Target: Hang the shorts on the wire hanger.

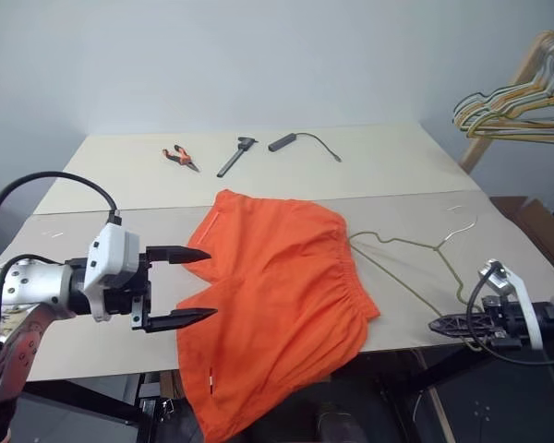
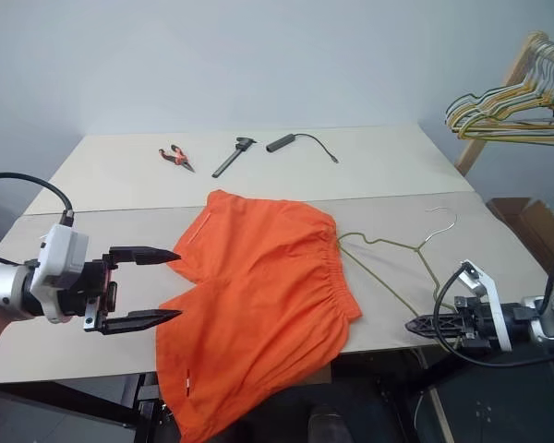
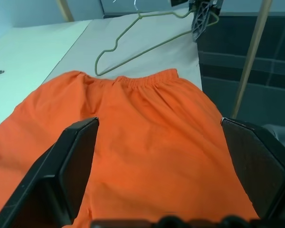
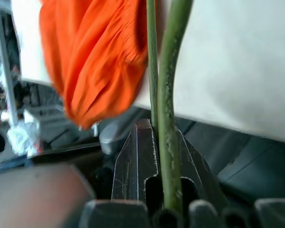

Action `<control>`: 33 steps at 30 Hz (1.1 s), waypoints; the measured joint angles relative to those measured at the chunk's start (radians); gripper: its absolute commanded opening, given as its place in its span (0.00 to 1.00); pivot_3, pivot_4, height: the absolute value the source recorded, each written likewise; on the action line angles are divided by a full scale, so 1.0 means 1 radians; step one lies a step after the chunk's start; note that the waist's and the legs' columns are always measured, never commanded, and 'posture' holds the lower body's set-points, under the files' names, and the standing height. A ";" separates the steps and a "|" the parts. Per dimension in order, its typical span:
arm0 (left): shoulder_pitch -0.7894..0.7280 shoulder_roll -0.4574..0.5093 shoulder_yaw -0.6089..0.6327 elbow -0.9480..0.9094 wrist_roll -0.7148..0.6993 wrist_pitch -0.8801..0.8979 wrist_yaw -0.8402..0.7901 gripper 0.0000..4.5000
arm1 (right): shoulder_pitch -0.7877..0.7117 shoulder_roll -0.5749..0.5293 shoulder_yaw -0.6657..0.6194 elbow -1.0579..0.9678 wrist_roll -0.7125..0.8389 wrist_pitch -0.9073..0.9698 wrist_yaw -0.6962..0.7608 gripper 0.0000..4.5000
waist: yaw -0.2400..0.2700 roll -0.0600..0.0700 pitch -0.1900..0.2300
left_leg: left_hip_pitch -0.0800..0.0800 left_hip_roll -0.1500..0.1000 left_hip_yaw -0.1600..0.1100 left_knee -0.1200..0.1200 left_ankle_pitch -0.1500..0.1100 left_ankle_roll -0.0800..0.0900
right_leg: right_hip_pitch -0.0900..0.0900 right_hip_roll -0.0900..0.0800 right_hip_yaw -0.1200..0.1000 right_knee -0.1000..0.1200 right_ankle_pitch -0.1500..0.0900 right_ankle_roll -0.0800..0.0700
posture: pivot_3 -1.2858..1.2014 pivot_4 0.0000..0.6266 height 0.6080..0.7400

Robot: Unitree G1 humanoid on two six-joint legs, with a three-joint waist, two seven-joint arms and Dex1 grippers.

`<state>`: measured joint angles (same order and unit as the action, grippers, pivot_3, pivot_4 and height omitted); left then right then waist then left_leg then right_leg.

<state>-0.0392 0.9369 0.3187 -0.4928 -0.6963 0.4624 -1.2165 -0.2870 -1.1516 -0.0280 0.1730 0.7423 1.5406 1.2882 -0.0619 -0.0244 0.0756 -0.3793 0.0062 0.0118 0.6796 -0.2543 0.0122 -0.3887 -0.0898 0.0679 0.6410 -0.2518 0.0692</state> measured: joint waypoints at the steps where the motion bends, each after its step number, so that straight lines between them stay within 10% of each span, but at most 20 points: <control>1: 0.000 0.000 0.000 0.000 0.000 0.000 0.001 1.00 | 0.006 -0.003 0.005 -0.006 0.010 -0.001 0.004 0.00 | 0.001 0.000 0.000 | 0.000 0.000 0.000 0.000 0.000 0.000 | 0.000 0.000 0.000 -0.001 0.000 0.000 | 0.50 0.10 1.00; 33: 0.038 0.022 0.029 -0.016 -0.017 0.000 0.005 1.00 | 0.101 -0.030 -0.025 0.031 0.097 -0.075 0.061 0.00 | 0.022 -0.001 0.009 | 0.000 0.008 0.003 -0.001 -0.001 0.000 | -0.001 0.007 0.000 -0.003 -0.005 0.003 | 0.51 0.12 1.00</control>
<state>-0.0009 0.9587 0.3474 -0.5091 -0.7136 0.4626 -1.2115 -0.1862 -1.1813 -0.0531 0.2044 0.8395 1.4658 1.3496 -0.0396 -0.0249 0.0850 -0.3792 0.0147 0.0151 0.6787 -0.2552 0.0118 -0.3897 -0.0825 0.0684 0.6379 -0.2569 0.0717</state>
